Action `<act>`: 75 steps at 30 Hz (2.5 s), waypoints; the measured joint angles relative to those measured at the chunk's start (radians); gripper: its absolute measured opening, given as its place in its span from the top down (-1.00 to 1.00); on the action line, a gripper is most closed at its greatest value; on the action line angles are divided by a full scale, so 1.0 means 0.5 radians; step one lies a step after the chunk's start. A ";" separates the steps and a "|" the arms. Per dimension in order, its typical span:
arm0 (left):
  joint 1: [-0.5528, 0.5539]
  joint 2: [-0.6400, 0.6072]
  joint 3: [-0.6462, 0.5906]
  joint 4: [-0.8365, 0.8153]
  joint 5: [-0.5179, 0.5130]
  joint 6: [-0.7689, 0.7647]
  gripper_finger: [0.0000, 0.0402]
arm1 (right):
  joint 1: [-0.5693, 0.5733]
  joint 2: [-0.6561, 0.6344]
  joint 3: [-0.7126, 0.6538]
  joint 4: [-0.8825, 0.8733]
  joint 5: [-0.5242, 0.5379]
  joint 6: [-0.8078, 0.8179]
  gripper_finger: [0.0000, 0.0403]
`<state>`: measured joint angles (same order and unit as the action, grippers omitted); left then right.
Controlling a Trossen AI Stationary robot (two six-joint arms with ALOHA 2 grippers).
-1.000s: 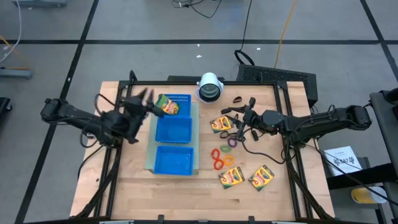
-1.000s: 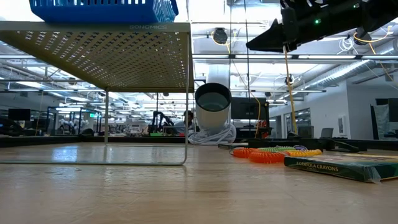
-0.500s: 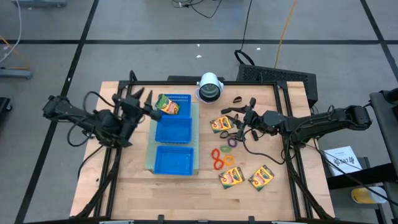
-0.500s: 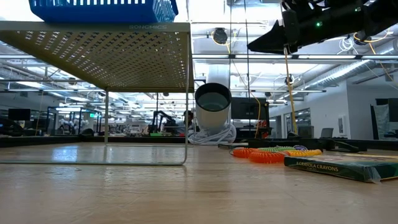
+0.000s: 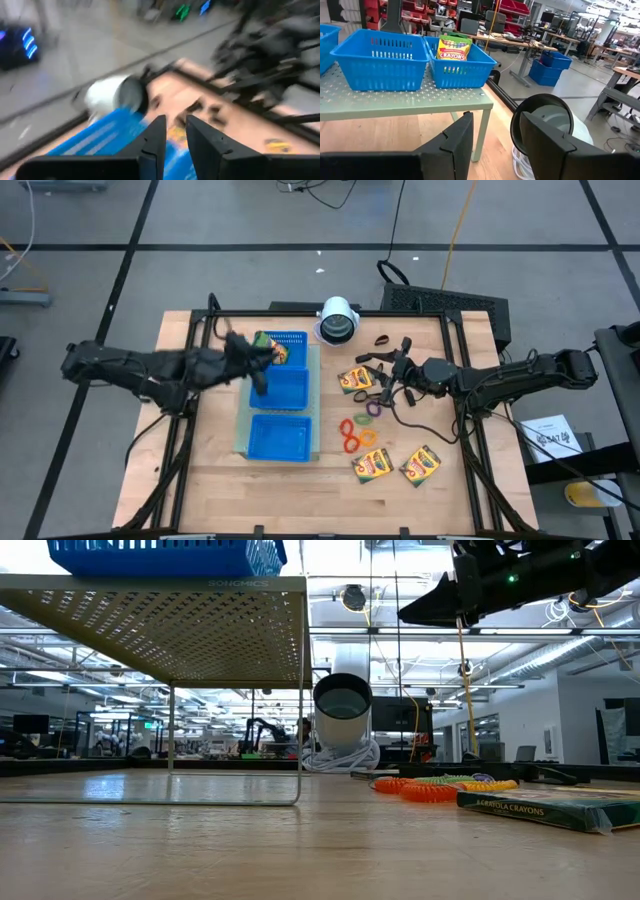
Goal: Pick & Place Office Desk Supplies
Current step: Put the crayon box into the top blue bin on the shelf
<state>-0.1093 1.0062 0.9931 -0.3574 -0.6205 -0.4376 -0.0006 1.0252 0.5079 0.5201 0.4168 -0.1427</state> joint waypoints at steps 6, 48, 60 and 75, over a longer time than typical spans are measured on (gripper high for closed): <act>0.283 -0.003 0.357 -0.942 0.004 -0.354 0.54 | 0.000 -0.001 0.000 -0.001 -0.001 0.005 0.25; 0.673 -0.107 0.088 -0.247 0.876 0.365 -0.02 | 0.000 -0.036 0.002 -0.248 -0.164 0.338 0.25; 0.751 -0.376 -0.598 0.656 1.331 0.500 -0.01 | 0.128 -0.242 0.124 -1.107 -1.759 1.246 0.25; 0.755 -0.256 -0.596 0.850 1.291 0.504 -0.03 | 1.077 -0.162 0.117 -1.793 -1.538 2.514 0.52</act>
<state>0.2680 0.8782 0.6949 0.0676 0.0252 -0.1856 0.5381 0.9442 0.5664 -0.3762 -0.3524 1.1146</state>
